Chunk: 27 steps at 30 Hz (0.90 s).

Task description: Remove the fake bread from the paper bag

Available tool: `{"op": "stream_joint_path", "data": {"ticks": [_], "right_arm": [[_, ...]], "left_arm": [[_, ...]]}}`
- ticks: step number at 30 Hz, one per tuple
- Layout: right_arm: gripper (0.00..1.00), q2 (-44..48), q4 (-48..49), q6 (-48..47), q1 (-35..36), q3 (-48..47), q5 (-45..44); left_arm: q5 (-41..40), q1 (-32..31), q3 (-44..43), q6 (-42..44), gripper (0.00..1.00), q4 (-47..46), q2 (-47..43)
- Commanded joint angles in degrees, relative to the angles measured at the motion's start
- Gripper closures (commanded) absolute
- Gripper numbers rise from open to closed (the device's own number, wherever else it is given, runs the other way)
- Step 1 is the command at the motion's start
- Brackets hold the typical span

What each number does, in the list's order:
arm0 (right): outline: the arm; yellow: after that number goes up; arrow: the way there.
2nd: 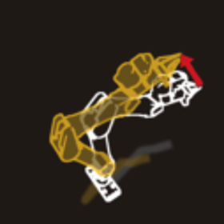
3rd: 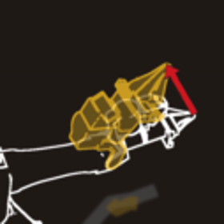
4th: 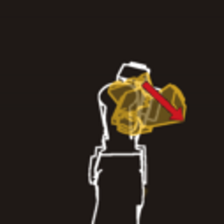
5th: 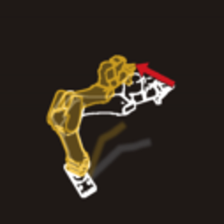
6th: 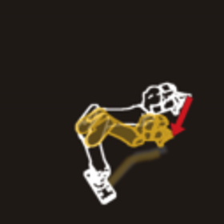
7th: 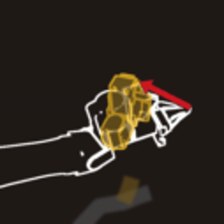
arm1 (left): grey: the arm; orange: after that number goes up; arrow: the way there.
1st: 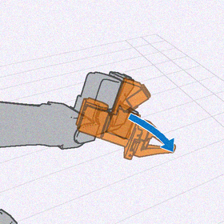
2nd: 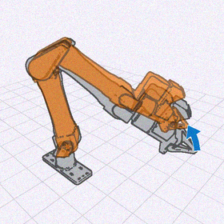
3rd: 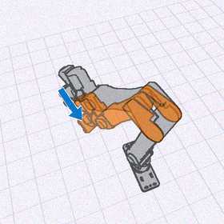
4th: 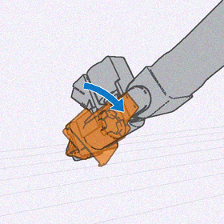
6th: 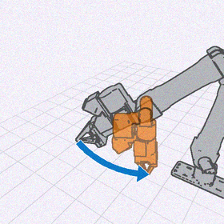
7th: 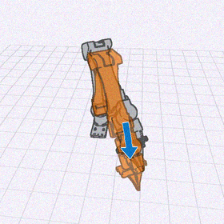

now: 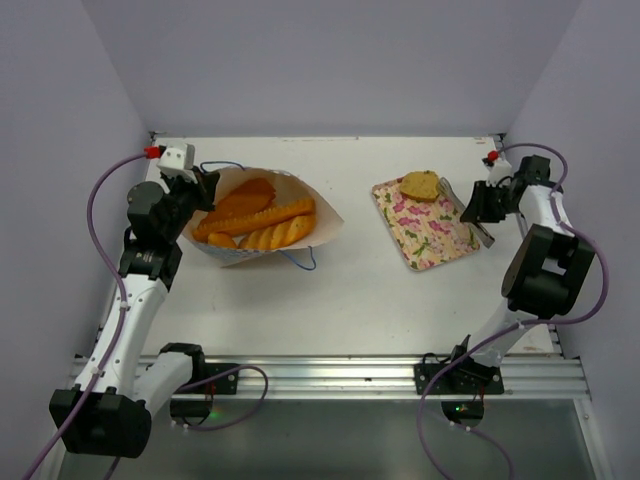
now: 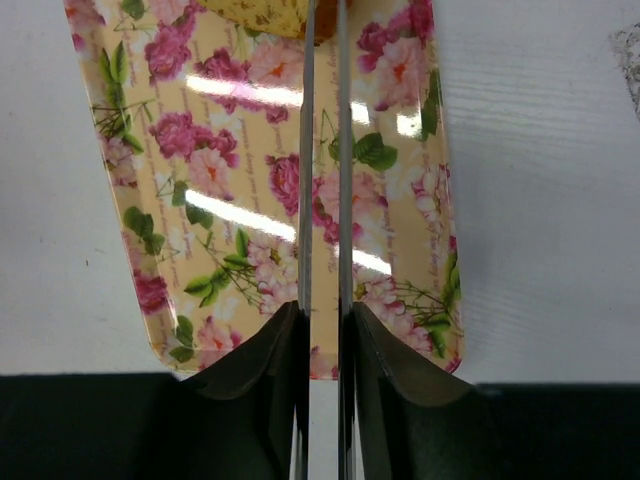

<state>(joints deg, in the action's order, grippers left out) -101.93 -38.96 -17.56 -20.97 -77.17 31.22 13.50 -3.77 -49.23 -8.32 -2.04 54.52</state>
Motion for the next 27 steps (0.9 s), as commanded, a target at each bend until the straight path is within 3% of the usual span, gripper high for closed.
{"op": "stream_joint_path", "data": {"ticks": [1, 10, 22, 27], "right_arm": [[0.69, 0.2, 2.7, 0.1, -0.2, 0.1, 2.2], [0.58, 0.5, 3.4, 0.2, -1.8, -0.4, 3.2], [0.58, 9.3, 3.5, -1.1, -2.1, 3.0, 6.5], [0.59, 14.7, 0.2, -3.4, -2.1, 5.7, 12.6]], "left_arm": [[0.3, 0.3, 0.4, 0.8, 1.00, -1.3, -0.2], [0.7, 0.3, -0.2, 1.1, 1.00, -0.2, 0.1], [1.0, 0.3, -2.0, 1.4, 1.00, 1.7, -0.6], [1.9, 0.3, -2.3, 1.5, 1.00, 1.4, -0.6]]}}
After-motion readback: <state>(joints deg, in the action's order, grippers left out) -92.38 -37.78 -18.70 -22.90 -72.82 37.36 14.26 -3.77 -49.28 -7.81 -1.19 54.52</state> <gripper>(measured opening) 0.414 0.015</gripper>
